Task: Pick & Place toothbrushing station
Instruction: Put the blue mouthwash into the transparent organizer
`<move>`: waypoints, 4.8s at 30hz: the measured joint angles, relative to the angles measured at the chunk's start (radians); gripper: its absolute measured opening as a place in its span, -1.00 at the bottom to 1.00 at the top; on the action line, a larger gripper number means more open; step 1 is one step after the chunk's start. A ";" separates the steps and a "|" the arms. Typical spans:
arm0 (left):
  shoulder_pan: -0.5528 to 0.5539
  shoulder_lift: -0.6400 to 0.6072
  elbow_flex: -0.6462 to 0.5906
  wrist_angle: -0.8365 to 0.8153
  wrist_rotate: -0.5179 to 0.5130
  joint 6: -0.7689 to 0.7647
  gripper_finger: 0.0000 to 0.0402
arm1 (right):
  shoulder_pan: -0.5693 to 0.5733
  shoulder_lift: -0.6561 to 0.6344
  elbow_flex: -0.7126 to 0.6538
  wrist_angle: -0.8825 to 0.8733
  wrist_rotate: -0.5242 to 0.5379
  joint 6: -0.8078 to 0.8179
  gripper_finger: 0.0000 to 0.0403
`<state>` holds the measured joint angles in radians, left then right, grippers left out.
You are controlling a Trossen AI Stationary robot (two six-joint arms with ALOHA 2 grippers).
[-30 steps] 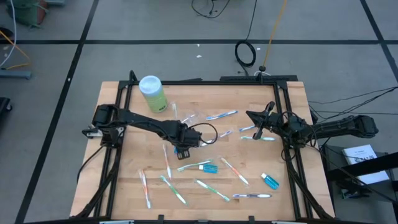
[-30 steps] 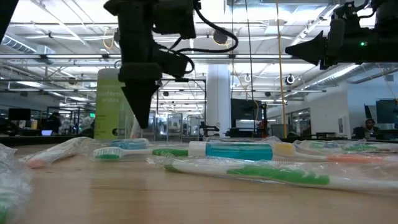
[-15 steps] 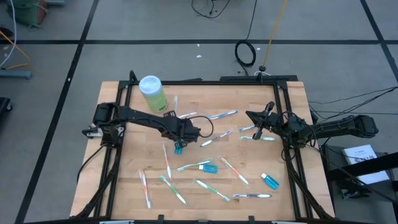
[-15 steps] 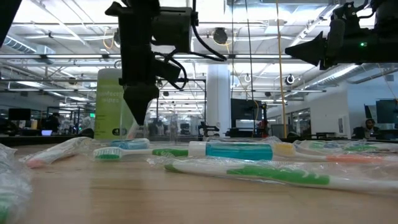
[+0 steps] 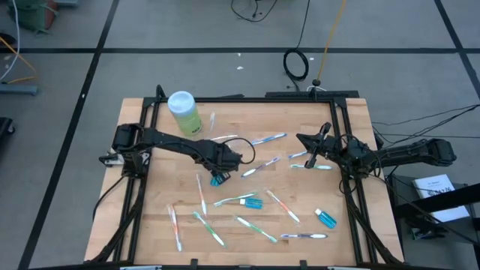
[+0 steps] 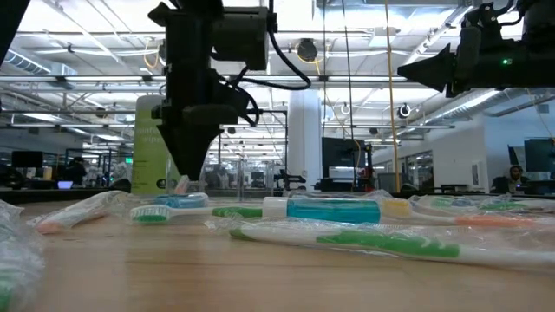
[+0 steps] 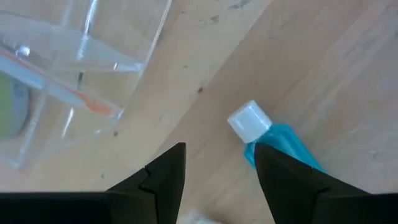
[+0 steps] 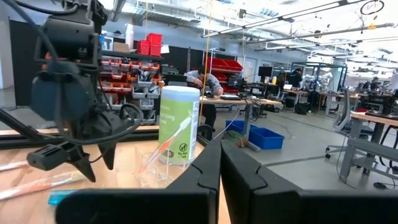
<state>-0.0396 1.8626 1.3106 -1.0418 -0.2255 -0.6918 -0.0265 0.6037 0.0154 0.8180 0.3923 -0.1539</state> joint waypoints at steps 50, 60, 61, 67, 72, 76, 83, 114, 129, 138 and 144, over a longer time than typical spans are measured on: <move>-0.029 0.094 -0.085 0.188 -0.015 -0.357 -0.45 | 0.000 0.000 0.000 -0.001 0.000 0.009 -0.98; -0.034 0.065 -0.093 0.227 -0.063 -0.211 -0.50 | 0.000 0.000 0.000 -0.001 0.001 0.008 -0.98; -0.036 0.055 -0.095 0.221 -0.081 -0.190 -0.50 | 0.000 0.000 0.000 -0.001 0.001 0.008 -0.98; -0.032 -0.079 -0.094 0.238 -0.174 -0.101 -0.49 | 0.000 0.000 0.000 -0.001 0.002 0.006 -0.98; -0.033 -0.226 -0.092 0.339 -0.409 -0.043 -0.49 | 0.000 0.000 0.000 -0.001 0.002 0.004 -0.98; -0.032 -0.288 -0.092 0.482 -0.611 0.067 -0.49 | 0.000 0.000 0.000 -0.003 0.002 0.004 -0.98; 0.027 -0.237 -0.091 0.796 -0.635 0.308 -0.49 | 0.000 0.003 0.000 0.000 0.002 0.004 -0.98; 0.128 -0.174 -0.810 2.104 -0.578 0.525 -0.49 | 0.000 0.021 0.000 0.027 0.004 -0.022 -0.98; 0.131 -0.099 -0.809 2.064 -0.578 0.529 -0.47 | 0.000 0.021 0.000 0.022 0.004 -0.022 -0.98; 0.131 -0.100 -0.809 2.064 -0.577 0.522 -0.24 | 0.000 0.021 0.000 0.023 0.004 -0.022 -0.98; 0.131 -0.100 -0.809 2.064 -0.577 0.523 -0.19 | 0.000 0.021 0.000 0.022 0.004 -0.022 -0.98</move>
<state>0.0910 1.7626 0.5011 1.0225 -0.8024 -0.1692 -0.0265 0.6243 0.0151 0.8402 0.3962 -0.1764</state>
